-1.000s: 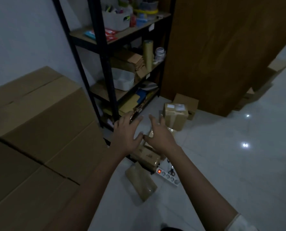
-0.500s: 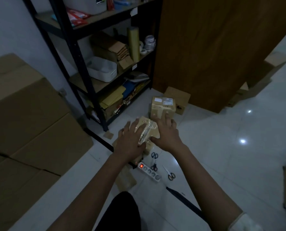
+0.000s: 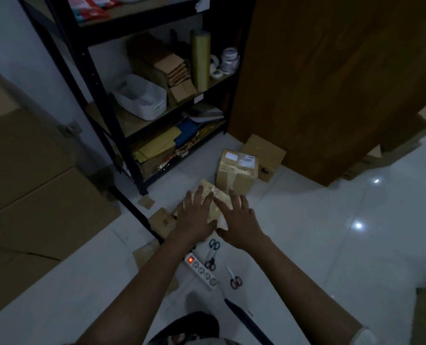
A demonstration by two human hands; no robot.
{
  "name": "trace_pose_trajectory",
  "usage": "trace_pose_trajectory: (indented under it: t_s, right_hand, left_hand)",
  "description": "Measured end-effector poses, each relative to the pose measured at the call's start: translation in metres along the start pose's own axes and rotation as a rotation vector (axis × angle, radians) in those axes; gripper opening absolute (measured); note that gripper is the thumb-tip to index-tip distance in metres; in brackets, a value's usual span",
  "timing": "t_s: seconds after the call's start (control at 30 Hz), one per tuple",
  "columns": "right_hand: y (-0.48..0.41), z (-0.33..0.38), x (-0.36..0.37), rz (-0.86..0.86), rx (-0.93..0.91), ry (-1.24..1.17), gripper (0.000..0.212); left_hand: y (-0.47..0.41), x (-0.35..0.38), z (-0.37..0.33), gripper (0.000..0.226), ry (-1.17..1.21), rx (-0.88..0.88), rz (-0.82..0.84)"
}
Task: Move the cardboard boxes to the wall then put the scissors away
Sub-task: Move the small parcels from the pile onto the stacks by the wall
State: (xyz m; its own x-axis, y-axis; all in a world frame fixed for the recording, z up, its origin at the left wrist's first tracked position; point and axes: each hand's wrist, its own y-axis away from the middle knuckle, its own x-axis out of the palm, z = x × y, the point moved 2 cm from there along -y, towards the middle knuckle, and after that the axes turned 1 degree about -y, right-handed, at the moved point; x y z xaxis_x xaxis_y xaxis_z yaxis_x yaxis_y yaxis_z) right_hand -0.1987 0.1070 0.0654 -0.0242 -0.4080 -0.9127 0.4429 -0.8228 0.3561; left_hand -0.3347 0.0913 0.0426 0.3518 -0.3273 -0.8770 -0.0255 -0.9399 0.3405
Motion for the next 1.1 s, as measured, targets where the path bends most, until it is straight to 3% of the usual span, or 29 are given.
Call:
trace_pose_trajectory:
  t_s: [0.13,0.43,0.6,0.8,1.1]
  right_hand:
    - [-0.03,-0.031,-0.008,0.04,-0.018,0.095,0.081]
    - [-0.104,-0.07,-0.024,0.058,-0.057,0.042,0.081]
    - [-0.154,-0.1,-0.03,0.127,-0.164,0.031,0.08]
    - [-0.217,-0.168,-0.045,0.26,-0.344,0.142,0.082]
    - [-0.289,-0.226,-0.019,0.418,-0.561,0.3,0.081]
  left_hand:
    - [-0.038,0.002,-0.021,0.081,0.056,-0.03,0.014]
    - [-0.098,-0.005,-0.019,0.08,-0.032,-0.158,0.004]
    - [-0.135,0.006,-0.02,0.081,0.019,-0.287,0.032]
    - [-0.178,0.032,-0.05,0.079,0.125,-0.577,0.039]
    - [-0.238,0.082,-0.103,0.078,0.258,-0.702,0.032]
